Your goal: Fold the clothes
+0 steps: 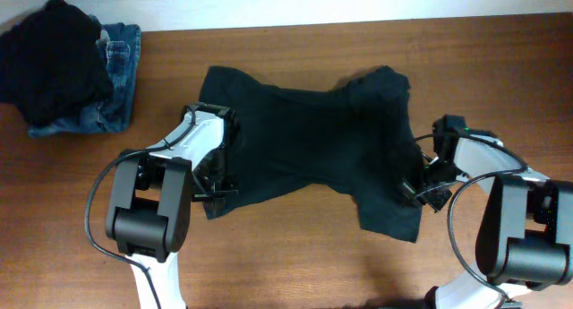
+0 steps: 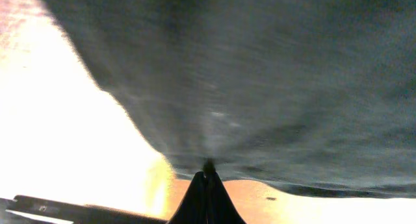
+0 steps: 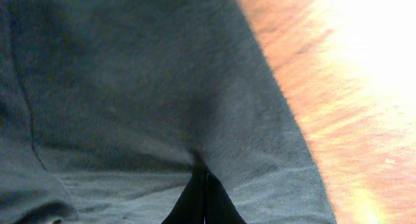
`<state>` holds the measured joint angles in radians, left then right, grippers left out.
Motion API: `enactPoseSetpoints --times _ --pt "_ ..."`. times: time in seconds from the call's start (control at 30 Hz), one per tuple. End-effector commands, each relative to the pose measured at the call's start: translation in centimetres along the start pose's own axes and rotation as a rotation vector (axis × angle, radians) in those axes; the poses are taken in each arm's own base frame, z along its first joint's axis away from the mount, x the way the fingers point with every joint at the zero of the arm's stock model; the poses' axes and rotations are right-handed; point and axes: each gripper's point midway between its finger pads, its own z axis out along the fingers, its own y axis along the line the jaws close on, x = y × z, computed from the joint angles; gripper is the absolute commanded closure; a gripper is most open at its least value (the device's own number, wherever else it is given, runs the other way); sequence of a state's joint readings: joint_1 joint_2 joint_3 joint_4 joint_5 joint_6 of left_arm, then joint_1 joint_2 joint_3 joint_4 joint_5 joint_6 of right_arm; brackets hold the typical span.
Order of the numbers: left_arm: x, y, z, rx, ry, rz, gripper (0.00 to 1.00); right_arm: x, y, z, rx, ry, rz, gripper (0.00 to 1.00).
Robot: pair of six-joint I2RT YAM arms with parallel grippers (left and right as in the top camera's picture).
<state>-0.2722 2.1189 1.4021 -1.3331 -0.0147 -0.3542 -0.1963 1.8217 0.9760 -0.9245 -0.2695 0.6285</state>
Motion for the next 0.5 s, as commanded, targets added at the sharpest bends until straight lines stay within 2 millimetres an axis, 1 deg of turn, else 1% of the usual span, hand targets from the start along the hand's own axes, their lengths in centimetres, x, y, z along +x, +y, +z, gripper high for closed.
enactPoseSetpoints --times 0.0,0.2,0.37,0.47 --pt "0.7 0.8 0.3 -0.018 0.038 0.001 0.99 -0.1 -7.2 3.3 0.267 0.022 0.099 0.96" --pt "1.9 1.2 0.3 -0.036 0.087 0.003 0.99 0.0 -8.2 3.0 0.284 0.037 0.134 0.96" --pt "2.5 1.2 0.2 -0.034 0.113 0.003 0.99 0.1 -10.5 2.2 0.392 0.004 0.266 0.96" --pt "2.7 1.1 0.2 -0.027 0.124 0.003 0.99 0.1 -11.1 2.0 0.415 -0.006 0.296 0.96"
